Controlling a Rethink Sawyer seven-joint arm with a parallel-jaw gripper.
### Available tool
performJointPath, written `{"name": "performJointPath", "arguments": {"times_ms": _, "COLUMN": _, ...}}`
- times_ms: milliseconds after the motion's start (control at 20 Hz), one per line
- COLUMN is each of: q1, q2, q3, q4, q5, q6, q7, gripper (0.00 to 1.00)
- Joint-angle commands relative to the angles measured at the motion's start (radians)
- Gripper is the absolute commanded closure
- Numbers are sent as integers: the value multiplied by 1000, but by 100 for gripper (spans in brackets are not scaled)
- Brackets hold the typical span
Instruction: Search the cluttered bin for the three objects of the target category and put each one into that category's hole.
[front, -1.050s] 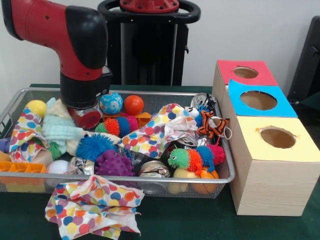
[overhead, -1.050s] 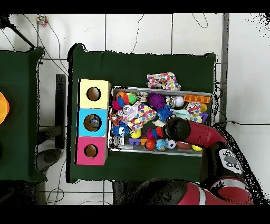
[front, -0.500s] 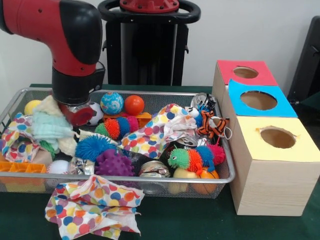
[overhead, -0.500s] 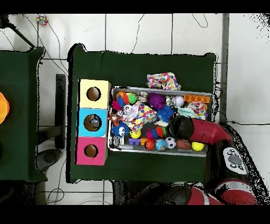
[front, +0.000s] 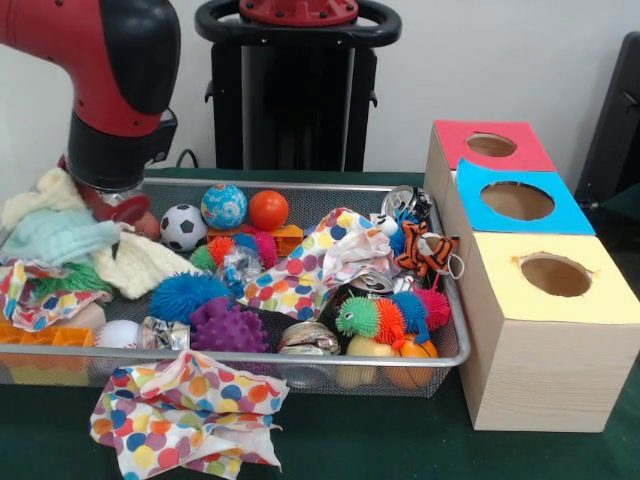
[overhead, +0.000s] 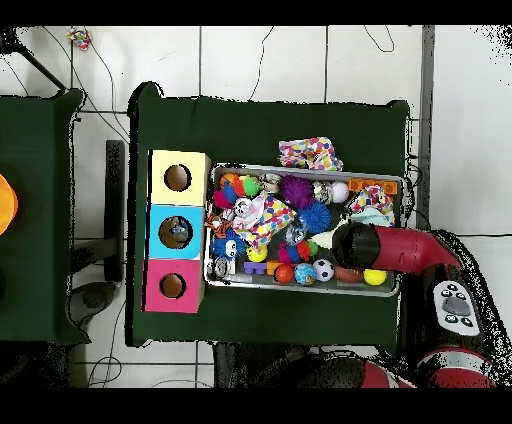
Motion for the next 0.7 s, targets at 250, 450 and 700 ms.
{"name": "performJointPath", "arguments": {"times_ms": 250, "q1": -54, "q2": -37, "q3": 51, "q4": -125, "q5": -61, "q6": 135, "q7": -204, "gripper": 0}}
{"name": "performJointPath", "arguments": {"times_ms": 450, "q1": -53, "q2": -46, "q3": 58, "q4": -124, "q5": -59, "q6": 156, "q7": -199, "gripper": 0}}
{"name": "performJointPath", "arguments": {"times_ms": 700, "q1": -53, "q2": -40, "q3": 59, "q4": -118, "q5": -56, "q6": 159, "q7": -178, "gripper": 0}}
